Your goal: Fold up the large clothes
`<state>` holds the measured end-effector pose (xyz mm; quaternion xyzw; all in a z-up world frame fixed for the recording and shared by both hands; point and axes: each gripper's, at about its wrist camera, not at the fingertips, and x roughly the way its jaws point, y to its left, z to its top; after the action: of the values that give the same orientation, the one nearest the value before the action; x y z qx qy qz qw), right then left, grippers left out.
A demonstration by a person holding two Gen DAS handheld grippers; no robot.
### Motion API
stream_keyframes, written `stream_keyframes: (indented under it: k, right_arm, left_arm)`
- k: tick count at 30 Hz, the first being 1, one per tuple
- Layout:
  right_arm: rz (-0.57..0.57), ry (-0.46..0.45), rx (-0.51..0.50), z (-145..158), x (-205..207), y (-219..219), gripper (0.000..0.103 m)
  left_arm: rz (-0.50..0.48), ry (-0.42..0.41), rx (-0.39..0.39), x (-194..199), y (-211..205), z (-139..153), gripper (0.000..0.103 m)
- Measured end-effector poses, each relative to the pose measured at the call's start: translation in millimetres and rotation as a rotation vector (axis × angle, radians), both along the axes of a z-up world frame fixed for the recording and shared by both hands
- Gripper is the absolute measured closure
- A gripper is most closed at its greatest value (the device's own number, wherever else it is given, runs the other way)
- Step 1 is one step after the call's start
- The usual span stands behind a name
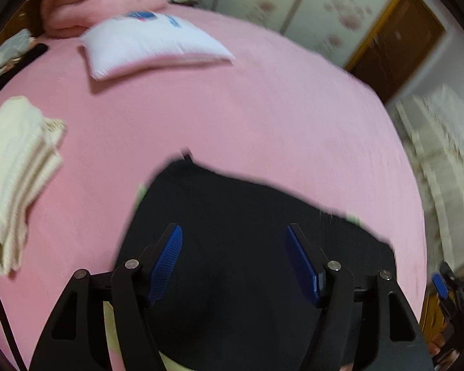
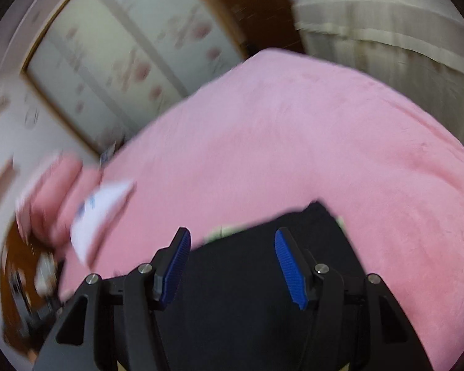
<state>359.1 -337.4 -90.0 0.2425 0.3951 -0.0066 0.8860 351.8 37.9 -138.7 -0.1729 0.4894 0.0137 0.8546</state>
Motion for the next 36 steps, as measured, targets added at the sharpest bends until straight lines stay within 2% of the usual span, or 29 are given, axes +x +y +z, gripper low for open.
stream_keyframes:
  k: [3, 5, 7, 9, 11, 13, 15, 16, 18, 20, 24, 28, 30, 32, 33, 34, 36]
  right_arm:
    - [0.15, 0.079, -0.082, -30, -15, 43, 0.049]
    - [0.246, 0.113, -0.088, -50, -29, 70, 0.066]
    - [0.331, 0.134, -0.03, -74, -46, 95, 0.091]
    - [0.372, 0.157, 0.056, -92, -58, 110, 0.099]
    - [0.413, 0.221, 0.171, -115, -67, 126, 0.101]
    - [0.455, 0.265, 0.235, -133, -75, 141, 0.101]
    - [0.493, 0.312, 0.2, -146, -78, 153, 0.101]
    - [0.524, 0.341, 0.146, -154, -81, 162, 0.102]
    - [0.557, 0.329, 0.1, -160, -83, 166, 0.103]
    - [0.568, 0.299, 0.089, -160, -83, 158, 0.103]
    - [0.422, 0.295, 0.013, -158, -89, 104, 0.103]
    - [0.1, 0.318, -0.102, -154, -120, 0, 0.103]
    - [0.0, 0.296, -0.12, -149, -132, -36, 0.103]
    - [-0.09, 0.293, -0.24, -137, -141, -58, 0.103]
    - [-0.129, 0.293, -0.306, -131, -144, -66, 0.103]
    - [-0.151, 0.276, -0.293, -126, -146, -72, 0.103]
    - [-0.17, 0.223, -0.189, -116, -147, -74, 0.103]
  left_arm:
    - [-0.083, 0.084, -0.011, -15, -34, -30, 0.036]
    - [-0.123, 0.145, -0.034, -23, -50, -53, 0.036]
    - [-0.156, 0.189, -0.042, -34, -66, -74, 0.036]
    - [-0.192, 0.213, -0.019, -43, -77, -90, 0.036]
    - [-0.209, 0.254, 0.027, -52, -84, -107, 0.036]
    - [-0.192, 0.31, 0.091, -58, -84, -122, 0.042]
    - [-0.142, 0.362, 0.184, -64, -80, -134, 0.045]
    - [-0.117, 0.364, 0.228, -67, -77, -137, 0.046]
    - [-0.073, 0.359, 0.332, -71, -71, -141, 0.046]
    - [-0.045, 0.367, 0.357, -73, -64, -145, 0.046]
    - [-0.013, 0.371, 0.379, -82, -45, -147, 0.046]
    - [0.049, 0.387, 0.41, -96, -23, -145, 0.042]
    - [0.106, 0.418, 0.382, -105, -4, -149, 0.04]
    - [0.152, 0.432, 0.308, -113, 9, -151, 0.04]
    - [0.158, 0.439, 0.303, -115, 10, -150, 0.04]
    - [0.157, 0.443, 0.318, -117, 7, -148, 0.04]
    - [0.146, 0.452, 0.357, -122, -4, -142, 0.046]
